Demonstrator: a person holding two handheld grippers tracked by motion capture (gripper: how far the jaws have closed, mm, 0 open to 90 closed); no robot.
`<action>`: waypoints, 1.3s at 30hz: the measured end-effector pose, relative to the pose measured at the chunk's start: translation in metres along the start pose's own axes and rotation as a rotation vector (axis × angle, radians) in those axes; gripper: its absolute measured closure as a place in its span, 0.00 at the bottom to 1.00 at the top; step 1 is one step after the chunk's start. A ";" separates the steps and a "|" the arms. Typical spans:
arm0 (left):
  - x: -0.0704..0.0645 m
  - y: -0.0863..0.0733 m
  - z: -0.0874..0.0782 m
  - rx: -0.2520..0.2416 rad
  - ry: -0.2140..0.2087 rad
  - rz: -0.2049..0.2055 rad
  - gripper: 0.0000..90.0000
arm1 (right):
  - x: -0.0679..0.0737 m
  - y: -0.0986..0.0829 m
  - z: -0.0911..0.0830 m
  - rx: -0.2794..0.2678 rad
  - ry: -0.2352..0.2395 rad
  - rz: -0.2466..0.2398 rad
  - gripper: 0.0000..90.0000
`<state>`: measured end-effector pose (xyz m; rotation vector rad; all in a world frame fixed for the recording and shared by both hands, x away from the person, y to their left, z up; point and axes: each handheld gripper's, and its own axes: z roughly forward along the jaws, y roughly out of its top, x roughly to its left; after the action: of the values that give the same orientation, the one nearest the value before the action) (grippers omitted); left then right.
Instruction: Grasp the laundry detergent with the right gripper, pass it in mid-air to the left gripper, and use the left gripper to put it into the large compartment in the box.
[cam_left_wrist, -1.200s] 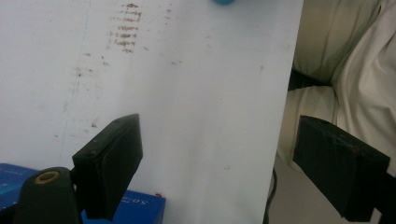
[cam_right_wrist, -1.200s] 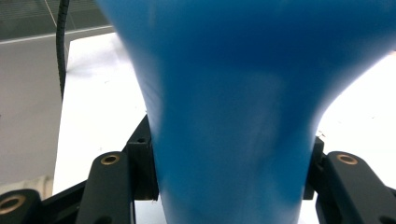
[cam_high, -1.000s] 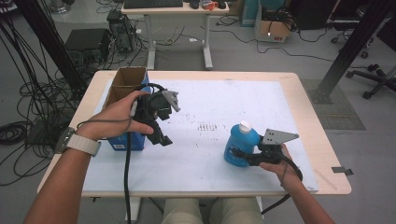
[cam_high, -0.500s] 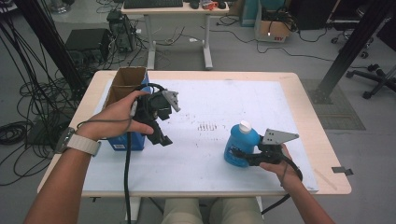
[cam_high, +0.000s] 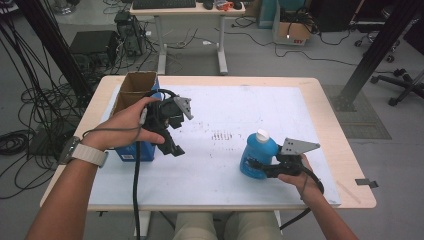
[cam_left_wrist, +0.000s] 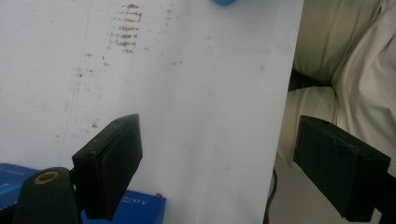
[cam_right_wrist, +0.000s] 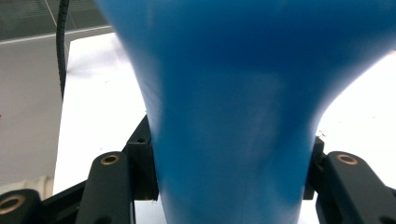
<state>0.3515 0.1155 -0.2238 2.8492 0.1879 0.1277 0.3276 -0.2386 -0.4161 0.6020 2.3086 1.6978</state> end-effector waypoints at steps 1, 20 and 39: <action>0.000 0.000 0.000 -0.001 0.000 -0.001 0.18 | 0.000 0.000 0.000 0.000 0.001 0.000 0.48; -0.001 0.001 -0.003 -0.009 0.017 -0.007 0.17 | 0.001 0.001 0.000 -0.001 -0.004 -0.006 0.48; 0.002 0.026 -0.029 -0.029 0.054 -0.030 0.12 | -0.001 0.024 -0.009 -0.008 0.046 -0.006 0.48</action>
<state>0.3532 0.0985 -0.1888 2.8144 0.2373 0.1997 0.3298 -0.2412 -0.3907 0.5591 2.3316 1.7351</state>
